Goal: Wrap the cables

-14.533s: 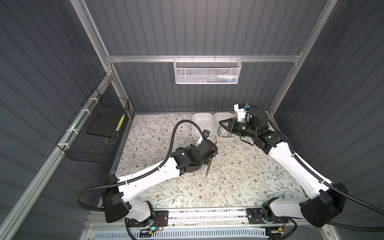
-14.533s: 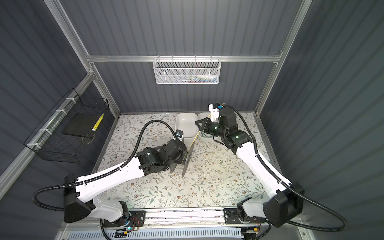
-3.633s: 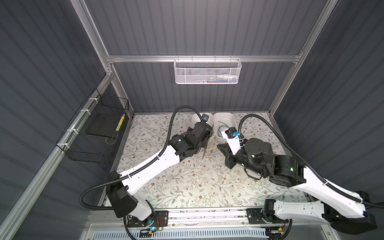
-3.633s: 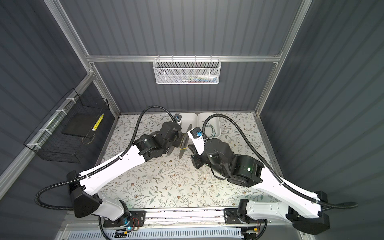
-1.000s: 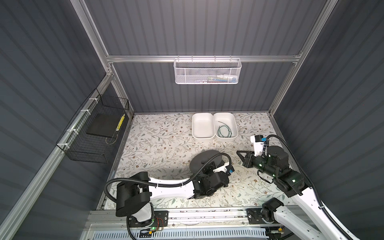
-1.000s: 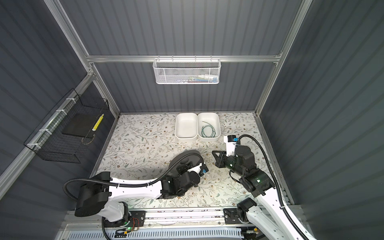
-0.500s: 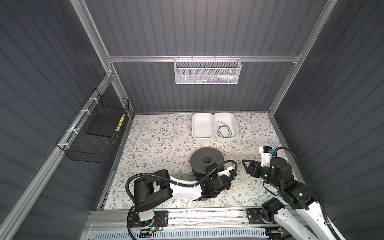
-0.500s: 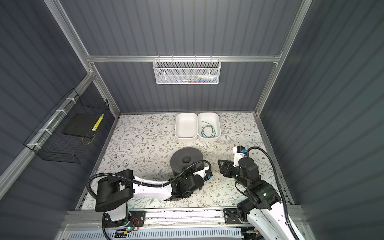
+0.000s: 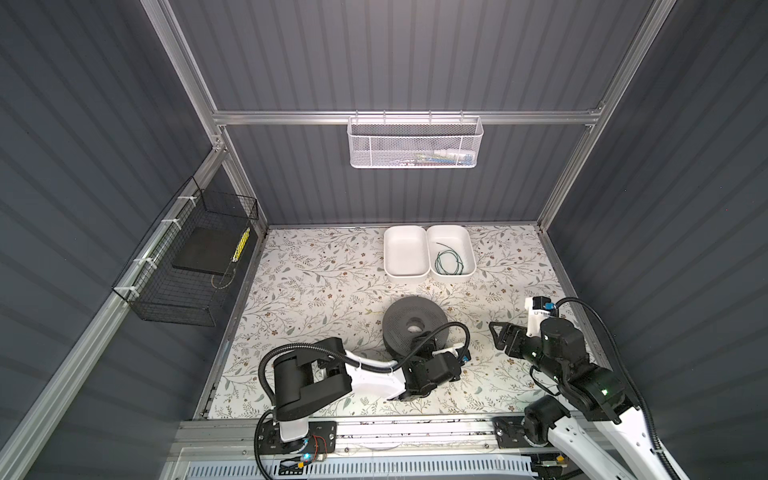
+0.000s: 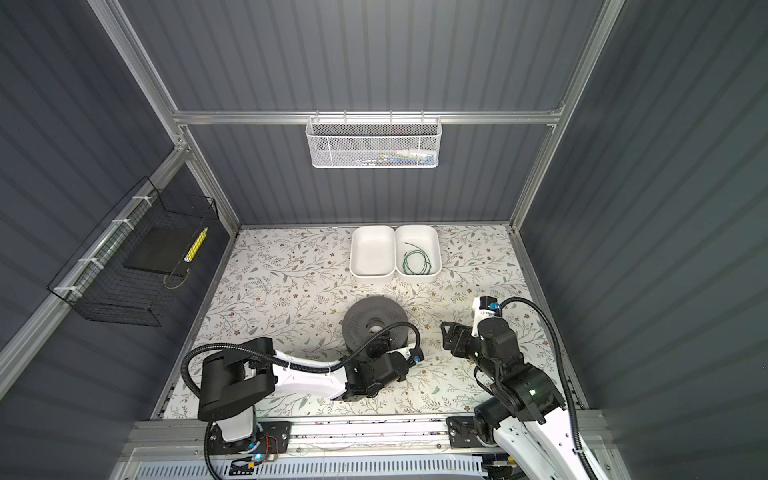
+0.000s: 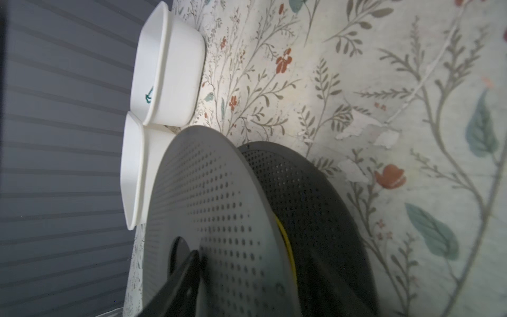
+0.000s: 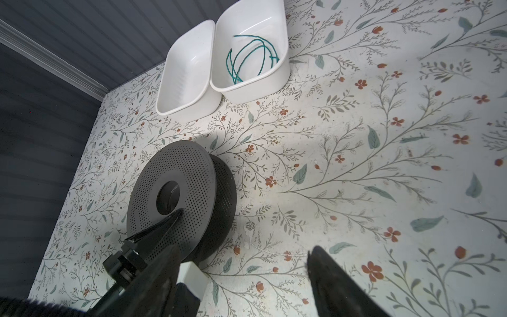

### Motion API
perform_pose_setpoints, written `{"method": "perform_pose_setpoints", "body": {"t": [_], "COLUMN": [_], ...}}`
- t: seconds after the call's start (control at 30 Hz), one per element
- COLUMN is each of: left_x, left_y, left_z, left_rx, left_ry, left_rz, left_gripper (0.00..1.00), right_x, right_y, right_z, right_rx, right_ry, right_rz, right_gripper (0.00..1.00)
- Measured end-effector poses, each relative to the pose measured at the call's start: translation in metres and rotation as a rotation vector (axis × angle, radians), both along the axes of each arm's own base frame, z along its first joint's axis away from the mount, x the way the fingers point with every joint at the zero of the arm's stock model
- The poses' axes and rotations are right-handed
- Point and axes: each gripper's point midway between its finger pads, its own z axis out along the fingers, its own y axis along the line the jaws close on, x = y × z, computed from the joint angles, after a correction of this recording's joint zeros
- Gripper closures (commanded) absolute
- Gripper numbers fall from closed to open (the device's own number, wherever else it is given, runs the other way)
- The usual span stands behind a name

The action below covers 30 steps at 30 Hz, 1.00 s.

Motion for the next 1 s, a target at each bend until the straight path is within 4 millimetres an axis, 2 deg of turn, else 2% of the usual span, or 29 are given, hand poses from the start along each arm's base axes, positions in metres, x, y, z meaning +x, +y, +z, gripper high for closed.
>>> {"method": "perform_pose_setpoints", "body": {"t": [0.07, 0.1, 0.17, 0.27, 0.37, 0.4, 0.47, 0.63, 0.8, 0.87, 0.9, 0.93, 1.0], "left_x": [-0.003, -0.005, -0.008, -0.01, -0.013, -0.014, -0.015, -0.016, -0.024, -0.024, -0.024, -0.023, -0.017], "left_y": [0.003, 0.005, 0.007, 0.008, 0.009, 0.009, 0.009, 0.007, 0.032, 0.046, 0.054, 0.061, 0.079], "left_z": [-0.001, 0.001, 0.008, 0.031, 0.063, 0.075, 0.099, 0.174, 0.239, 0.252, 0.252, 0.248, 0.22], "left_rx": [0.008, 0.012, 0.009, -0.017, -0.065, -0.082, -0.116, -0.259, -0.469, -0.546, -0.571, -0.579, -0.552], "left_ry": [0.024, 0.036, 0.052, 0.066, 0.072, 0.073, 0.077, 0.078, 0.067, 0.042, 0.021, 0.003, -0.025], "left_rz": [-0.005, -0.006, -0.012, -0.018, -0.023, -0.025, -0.028, -0.014, 0.001, 0.014, 0.022, 0.033, 0.078], "left_gripper": [0.06, 0.01, 0.01, 0.01, 0.01, 0.01, 0.0, 0.0, 0.01, 0.01, 0.0, 0.01, 0.01], "right_x": [0.001, 0.001, 0.002, 0.002, 0.003, 0.003, 0.003, 0.006, 0.016, 0.021, 0.024, 0.027, 0.035], "right_y": [0.0, 0.001, 0.001, 0.003, 0.003, 0.003, 0.003, 0.01, 0.014, 0.015, 0.015, 0.014, 0.01], "right_z": [0.002, 0.004, 0.009, 0.015, 0.021, 0.024, 0.03, 0.05, 0.086, 0.092, 0.091, 0.087, 0.072], "right_rx": [-0.001, -0.001, 0.002, 0.002, 0.0, 0.001, -0.001, 0.005, 0.052, 0.053, 0.04, 0.019, -0.046], "right_ry": [-0.001, -0.004, -0.01, -0.02, -0.031, -0.037, -0.046, -0.074, -0.152, -0.188, -0.205, -0.219, -0.241], "right_rz": [0.002, 0.003, 0.006, 0.013, 0.018, 0.02, 0.026, 0.061, 0.052, 0.05, 0.053, 0.051, 0.039], "right_gripper": [0.22, 0.22, 0.2, 0.18, 0.1, 0.01, 0.01, 0.01, 0.01, 0.01, 0.01, 0.01, 0.01]}}
